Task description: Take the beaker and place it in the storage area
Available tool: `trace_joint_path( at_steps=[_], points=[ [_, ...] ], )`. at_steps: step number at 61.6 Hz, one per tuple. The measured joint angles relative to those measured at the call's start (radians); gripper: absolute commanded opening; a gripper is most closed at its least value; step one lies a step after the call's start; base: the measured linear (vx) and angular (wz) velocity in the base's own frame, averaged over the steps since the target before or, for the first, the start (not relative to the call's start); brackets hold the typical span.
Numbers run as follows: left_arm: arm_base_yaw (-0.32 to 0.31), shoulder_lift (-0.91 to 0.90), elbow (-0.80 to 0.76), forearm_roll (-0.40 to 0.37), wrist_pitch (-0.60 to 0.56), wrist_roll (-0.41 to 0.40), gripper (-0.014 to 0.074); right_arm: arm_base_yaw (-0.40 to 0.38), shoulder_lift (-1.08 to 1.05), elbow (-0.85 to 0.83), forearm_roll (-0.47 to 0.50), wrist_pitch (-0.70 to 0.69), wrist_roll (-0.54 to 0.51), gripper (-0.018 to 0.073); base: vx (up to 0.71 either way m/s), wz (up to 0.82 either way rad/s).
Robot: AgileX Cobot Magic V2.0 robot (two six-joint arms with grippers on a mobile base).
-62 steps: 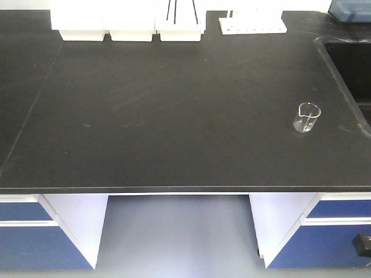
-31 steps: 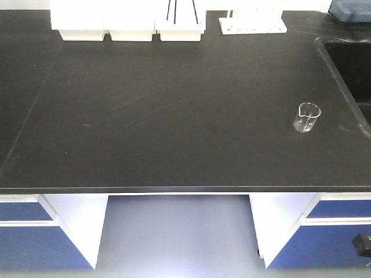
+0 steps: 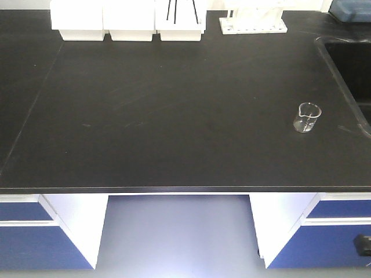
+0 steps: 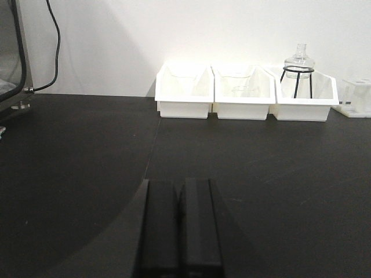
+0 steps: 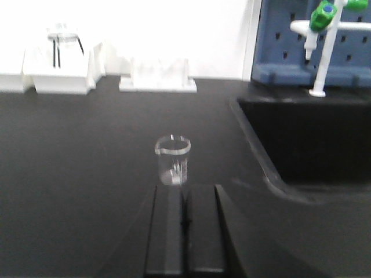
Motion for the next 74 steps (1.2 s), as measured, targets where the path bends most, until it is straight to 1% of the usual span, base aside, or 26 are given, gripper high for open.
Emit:
trace_joint_path(
  at_steps=[12,22,26,31,37,43,50,54,58,66,71,74],
  points=[
    [0.0,0.0,0.0,0.0,0.0,0.0,-0.0008,0.0,0.0,0.0,0.018,-0.146,0.0,-0.0008,0.0,0.0],
    [0.0,0.0,0.0,0.0,0.0,0.0,-0.0008,0.0,0.0,-0.003,0.025,-0.31,0.0,-0.0008,0.0,0.0],
    [0.0,0.0,0.0,0.0,0.0,0.0,-0.0008,0.0,0.004,-0.037,0.026,-0.296,0.0,-0.0008,0.0,0.0],
    [0.0,0.0,0.0,0.0,0.0,0.0,-0.0008,0.0,0.054,-0.132,0.027,-0.245,0.001,-0.0008,0.0,0.0],
    [0.0,0.0,0.0,0.0,0.0,0.0,-0.0008,0.0,0.168,-0.268,0.028,-0.238,-0.005,-0.0008,0.0,0.0],
    [0.0,0.0,0.0,0.0,0.0,0.0,-0.0008,0.0,0.322,-0.317,0.028,-0.285,-0.019,-0.0008,0.0,0.0],
    [0.0,0.0,0.0,0.0,0.0,0.0,-0.0008,0.0,0.537,-0.272,0.028,-0.366,-0.024,-0.0006,0.0,0.0],
    [0.0,0.0,0.0,0.0,0.0,0.0,-0.0008,0.0,0.659,-0.219,0.028,-0.453,-0.022,-0.0003,0.0,0.0],
    [0.0,0.0,0.0,0.0,0.0,0.0,-0.0008,0.0,0.782,-0.174,0.029,-0.575,-0.015,0.0006,0.0,0.0],
    [0.0,0.0,0.0,0.0,0.0,0.0,-0.0008,0.0,0.984,-0.149,0.022,-0.778,-0.014,0.0074,0.0,0.0],
    [0.0,0.0,0.0,0.0,0.0,0.0,-0.0008,0.0,1.098,-0.155,-0.004,-0.858,-0.012,0.0148,0.0,0.0],
    [0.0,0.0,0.0,0.0,0.0,0.0,-0.0008,0.0,1.173,-0.164,-0.023,-0.889,-0.012,0.0217,0.0,0.0]
  ],
)
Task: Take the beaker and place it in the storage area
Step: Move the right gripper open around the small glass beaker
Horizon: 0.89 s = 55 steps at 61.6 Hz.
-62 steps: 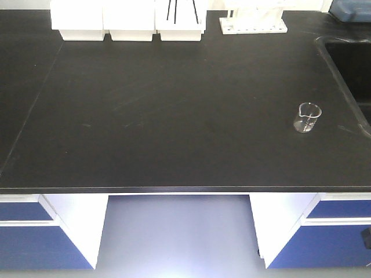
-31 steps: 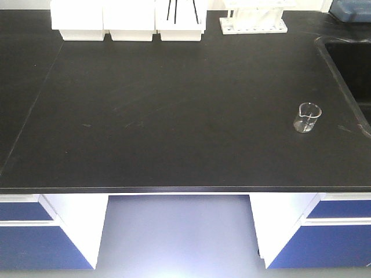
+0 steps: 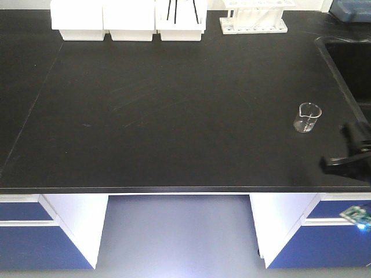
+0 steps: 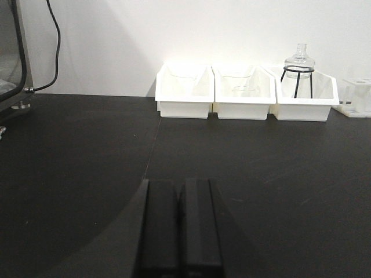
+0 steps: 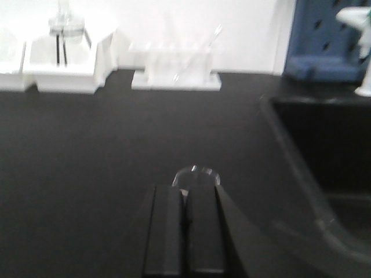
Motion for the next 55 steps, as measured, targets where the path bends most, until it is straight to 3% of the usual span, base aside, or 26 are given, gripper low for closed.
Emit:
trace_joint_path(
  at_steps=[14,20,30,55],
  points=[
    [0.0,0.0,0.0,0.0,0.0,0.0,-0.0008,0.0,0.333,-0.054,-0.023,-0.188,0.0,0.0543,0.0,0.0],
    [0.0,0.0,0.0,0.0,0.0,0.0,-0.0008,0.0,0.455,-0.082,-0.024,-0.294,0.0,0.0615,0.0,0.0],
    [0.0,0.0,0.0,0.0,0.0,0.0,-0.0008,0.0,0.615,-0.132,0.0,-0.377,0.0,0.0613,0.0,0.0],
    [0.0,0.0,0.0,0.0,0.0,0.0,-0.0008,0.0,0.826,-0.344,0.069,-0.355,0.0,0.0596,0.0,0.0]
  ],
)
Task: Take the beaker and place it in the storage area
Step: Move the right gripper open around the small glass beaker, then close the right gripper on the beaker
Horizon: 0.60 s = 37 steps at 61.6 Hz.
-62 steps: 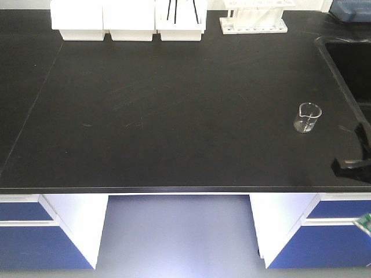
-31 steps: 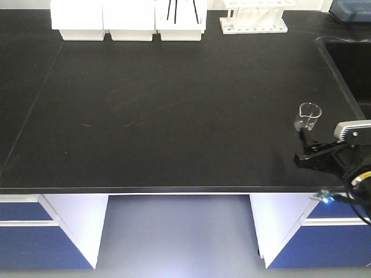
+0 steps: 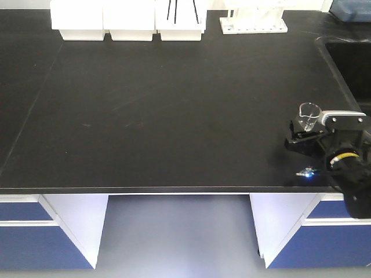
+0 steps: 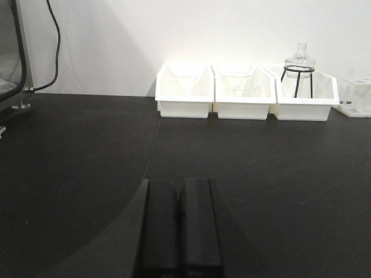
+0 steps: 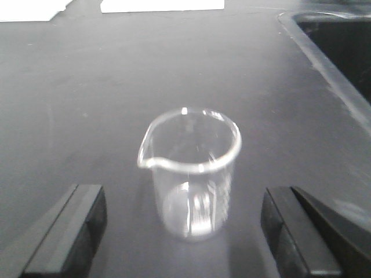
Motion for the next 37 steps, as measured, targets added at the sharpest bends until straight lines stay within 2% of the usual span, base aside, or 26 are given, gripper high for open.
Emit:
trace_joint_path(
  at_steps=[28,34,37],
  points=[
    [0.0,0.0,0.0,0.0,0.0,0.0,-0.0008,0.0,0.178,-0.21,0.001,0.058,0.008,0.0584,0.0,0.0],
    [0.0,0.0,0.0,0.0,0.0,0.0,-0.0008,0.0,0.2,-0.236,0.001,0.045,0.008,0.0534,0.0,0.0],
    [0.0,0.0,0.0,0.0,0.0,0.0,-0.0008,0.0,0.208,-0.244,0.001,0.042,0.007,0.0479,0.0,0.0]
  ],
)
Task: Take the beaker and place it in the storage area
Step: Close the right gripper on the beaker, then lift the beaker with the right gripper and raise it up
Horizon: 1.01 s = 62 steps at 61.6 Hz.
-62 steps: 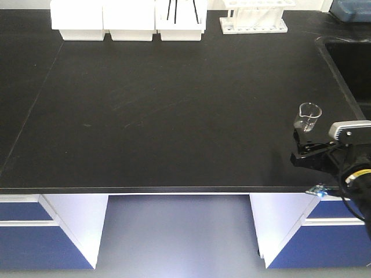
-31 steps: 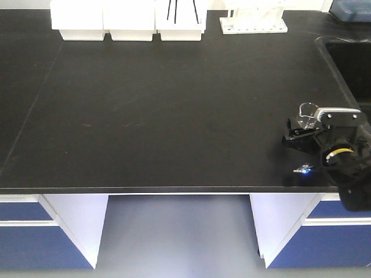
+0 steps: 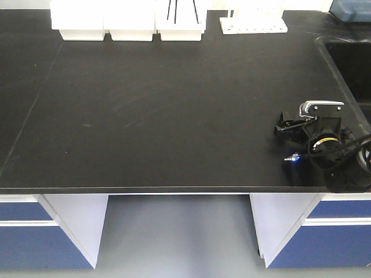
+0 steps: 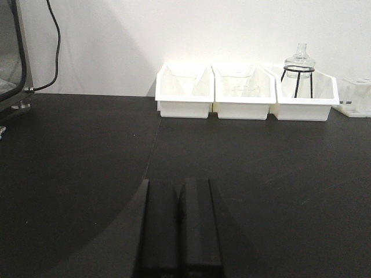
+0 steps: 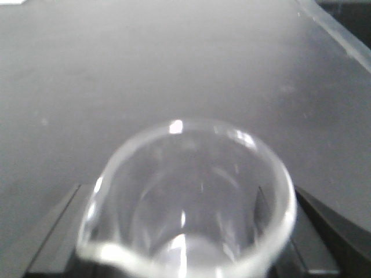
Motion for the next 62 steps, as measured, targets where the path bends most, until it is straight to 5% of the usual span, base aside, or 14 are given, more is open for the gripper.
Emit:
trace_joint_path(
  at_steps=[16,46,62],
  points=[
    [0.0,0.0,0.0,0.0,0.0,0.0,-0.0008,0.0,0.003,-0.006,-0.005,-0.005,-0.004,-0.001,0.0,0.0],
    [0.0,0.0,0.0,0.0,0.0,0.0,-0.0008,0.003,-0.431,0.131,-0.148,0.179,-0.003,-0.0008,0.0,0.0],
    [0.0,0.0,0.0,0.0,0.0,0.0,-0.0008,0.003,-0.799,0.165,-0.181,0.477,0.013,-0.0008,0.0,0.0]
  ],
)
